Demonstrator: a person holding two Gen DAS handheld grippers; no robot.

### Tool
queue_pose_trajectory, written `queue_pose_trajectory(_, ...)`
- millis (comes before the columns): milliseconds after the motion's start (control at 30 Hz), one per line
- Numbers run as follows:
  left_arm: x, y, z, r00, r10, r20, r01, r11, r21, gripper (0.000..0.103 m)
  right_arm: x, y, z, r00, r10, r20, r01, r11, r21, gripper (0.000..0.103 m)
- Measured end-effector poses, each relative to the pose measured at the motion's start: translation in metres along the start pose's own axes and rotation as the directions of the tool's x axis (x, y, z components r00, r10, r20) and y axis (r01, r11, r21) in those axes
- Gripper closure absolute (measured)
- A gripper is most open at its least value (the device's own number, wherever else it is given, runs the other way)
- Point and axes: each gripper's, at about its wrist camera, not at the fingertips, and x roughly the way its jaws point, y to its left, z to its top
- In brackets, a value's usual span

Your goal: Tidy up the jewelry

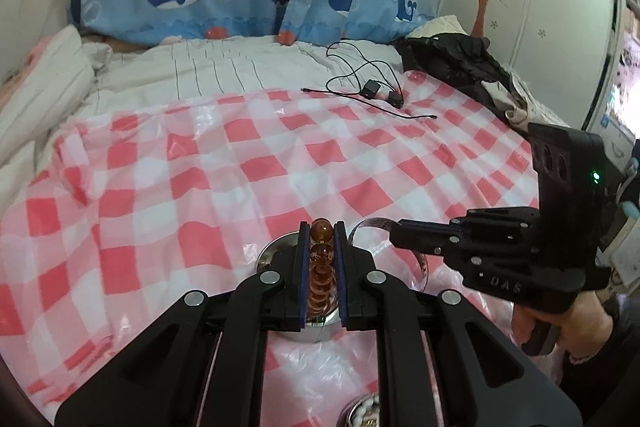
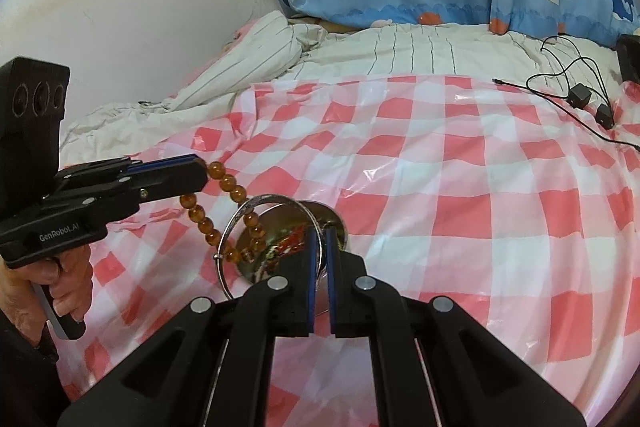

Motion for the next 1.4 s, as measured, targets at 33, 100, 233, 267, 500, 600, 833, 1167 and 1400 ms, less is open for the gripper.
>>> queue_pose_trajectory(33, 0.007, 0.003, -0.001, 1.000, 0.003, -0.013, -0.004, 1.000, -0.013, 0.092, 0.003, 0.000, 0.001, 1.000, -0.007, -0.005, 0.007, 1.000, -0.006, 0.098)
queue_pose_trajectory(100, 0.030, 0.013, -0.010, 0.996, 0.033, -0.080, -0.036, 0.999, -0.032, 0.092, 0.011, -0.001, 0.002, 1.000, -0.020, -0.018, 0.020, 1.000, -0.019, 0.098)
queue_pose_trajectory(233, 0.036, 0.028, -0.022, 0.992, 0.055, -0.112, -0.062, 0.996, -0.068, 0.088, 0.023, 0.000, 0.003, 0.999, -0.033, -0.041, 0.031, 0.999, -0.036, 0.098)
queue_pose_trajectory(267, 0.034, 0.030, -0.021, 0.992, 0.062, -0.109, -0.070, 0.995, -0.070, 0.087, 0.026, 0.002, 0.003, 0.998, -0.034, -0.045, 0.032, 0.999, -0.042, 0.098)
queue_pose_trajectory(500, 0.005, 0.044, -0.024, 0.993, 0.098, -0.069, -0.104, 0.990, -0.099, 0.069, 0.051, 0.017, 0.008, 0.995, -0.073, -0.068, 0.065, 0.992, -0.105, 0.088)
queue_pose_trajectory(600, -0.004, 0.038, -0.039, 0.990, 0.111, -0.088, -0.118, 0.990, -0.077, 0.065, 0.044, 0.019, 0.005, 0.994, -0.095, -0.056, 0.088, 0.989, -0.119, 0.077)
queue_pose_trajectory(833, -0.026, 0.009, -0.091, 0.985, 0.084, -0.151, -0.087, 0.996, -0.017, 0.061, -0.022, 0.013, -0.040, 0.997, -0.054, -0.048, 0.053, 0.998, -0.027, 0.066)
queue_pose_trajectory(1167, -0.015, -0.037, -0.119, 0.969, 0.031, -0.246, 0.001, 0.992, 0.128, 0.061, -0.042, 0.013, -0.090, 0.995, 0.030, -0.092, -0.020, 0.994, 0.112, 0.061)
queue_pose_trajectory(1400, -0.007, -0.028, -0.118, 0.967, 0.001, -0.253, 0.024, 0.995, 0.094, 0.066, -0.030, 0.002, -0.096, 0.992, 0.046, -0.115, -0.027, 0.986, 0.167, 0.056)
